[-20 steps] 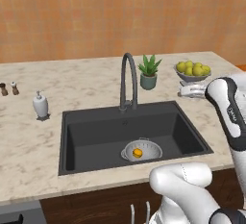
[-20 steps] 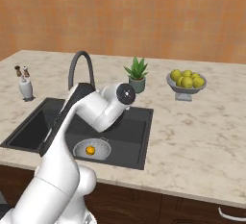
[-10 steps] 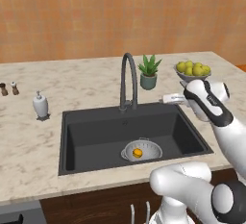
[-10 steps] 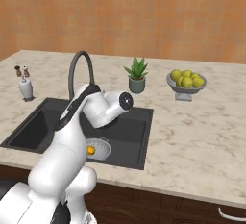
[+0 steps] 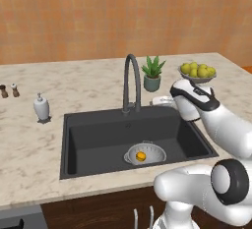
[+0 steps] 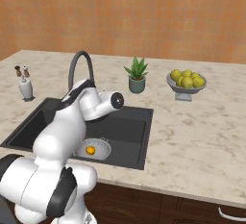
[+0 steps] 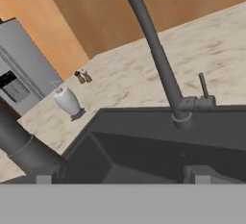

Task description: Put the colander in the sink, put the tangerine in the colander, and turn on the sink faucet and pour water over the colander.

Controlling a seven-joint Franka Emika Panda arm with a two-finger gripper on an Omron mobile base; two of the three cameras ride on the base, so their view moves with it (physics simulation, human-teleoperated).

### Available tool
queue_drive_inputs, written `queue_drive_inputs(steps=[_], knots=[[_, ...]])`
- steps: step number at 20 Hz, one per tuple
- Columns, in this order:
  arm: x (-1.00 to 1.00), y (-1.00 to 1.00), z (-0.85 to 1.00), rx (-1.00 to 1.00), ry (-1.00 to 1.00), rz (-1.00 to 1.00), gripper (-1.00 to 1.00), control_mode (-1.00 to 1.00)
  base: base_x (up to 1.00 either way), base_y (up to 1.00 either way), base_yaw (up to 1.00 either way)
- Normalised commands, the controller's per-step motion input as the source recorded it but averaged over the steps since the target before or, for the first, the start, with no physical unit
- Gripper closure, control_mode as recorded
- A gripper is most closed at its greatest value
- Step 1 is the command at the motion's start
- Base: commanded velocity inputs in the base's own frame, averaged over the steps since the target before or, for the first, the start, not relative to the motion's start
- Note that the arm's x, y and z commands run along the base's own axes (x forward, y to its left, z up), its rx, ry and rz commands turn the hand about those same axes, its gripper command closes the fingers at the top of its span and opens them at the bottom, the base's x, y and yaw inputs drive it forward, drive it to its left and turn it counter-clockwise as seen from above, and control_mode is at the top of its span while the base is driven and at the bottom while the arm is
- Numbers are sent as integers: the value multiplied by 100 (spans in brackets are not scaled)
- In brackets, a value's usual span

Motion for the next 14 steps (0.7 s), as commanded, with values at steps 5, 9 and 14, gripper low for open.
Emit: queue_drive_inputs(steps=[5,9,14], knots=[[41,0,-21,2,0,0,-100,-100,0,0,0],[55,0,-11,3,2,0,-100,-100,0,0,0],[48,0,-12,3,6,0,-100,-100,0,0,0]])
